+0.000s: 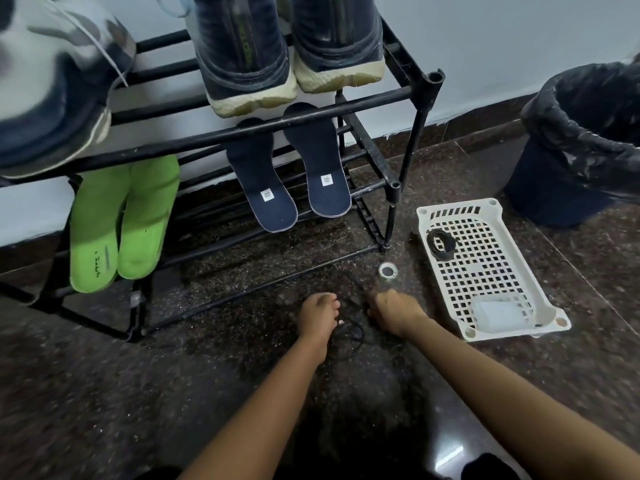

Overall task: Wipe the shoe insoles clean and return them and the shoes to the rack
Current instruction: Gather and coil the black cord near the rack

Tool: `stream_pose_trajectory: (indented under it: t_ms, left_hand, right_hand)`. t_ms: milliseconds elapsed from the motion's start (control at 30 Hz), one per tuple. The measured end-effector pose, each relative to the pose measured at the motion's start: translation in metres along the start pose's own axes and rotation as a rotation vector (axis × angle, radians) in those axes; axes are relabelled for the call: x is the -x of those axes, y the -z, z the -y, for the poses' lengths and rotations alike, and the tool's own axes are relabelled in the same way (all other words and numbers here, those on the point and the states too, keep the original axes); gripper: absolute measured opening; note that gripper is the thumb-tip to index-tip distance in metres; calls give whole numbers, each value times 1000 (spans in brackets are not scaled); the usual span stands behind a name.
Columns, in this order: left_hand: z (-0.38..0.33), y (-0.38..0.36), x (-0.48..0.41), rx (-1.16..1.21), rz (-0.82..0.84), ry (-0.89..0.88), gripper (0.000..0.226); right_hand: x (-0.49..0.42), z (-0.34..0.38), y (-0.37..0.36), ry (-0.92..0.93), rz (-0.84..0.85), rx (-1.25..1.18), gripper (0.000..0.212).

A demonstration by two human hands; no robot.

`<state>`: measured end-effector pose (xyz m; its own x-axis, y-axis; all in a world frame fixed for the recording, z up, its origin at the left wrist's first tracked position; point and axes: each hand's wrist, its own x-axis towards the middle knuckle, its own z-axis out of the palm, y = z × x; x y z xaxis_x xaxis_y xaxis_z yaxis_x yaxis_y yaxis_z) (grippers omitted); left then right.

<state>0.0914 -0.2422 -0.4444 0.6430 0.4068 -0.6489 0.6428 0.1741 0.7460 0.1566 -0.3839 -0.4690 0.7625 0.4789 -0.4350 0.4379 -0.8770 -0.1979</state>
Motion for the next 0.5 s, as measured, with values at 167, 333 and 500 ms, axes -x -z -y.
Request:
stream_pose_trajectory:
  t_ms: [167, 333, 500]
  left_hand:
    - [-11, 14, 9, -332, 146, -395, 37]
    - [-35, 31, 36, -260, 295, -431, 28]
    - [-60, 60, 82, -211, 424, -483, 25]
  right_hand:
    - [17, 14, 36, 272, -58, -189, 11]
    - [43, 39, 83, 432, -254, -334, 7]
    - [75, 68, 117, 402, -431, -571, 21]
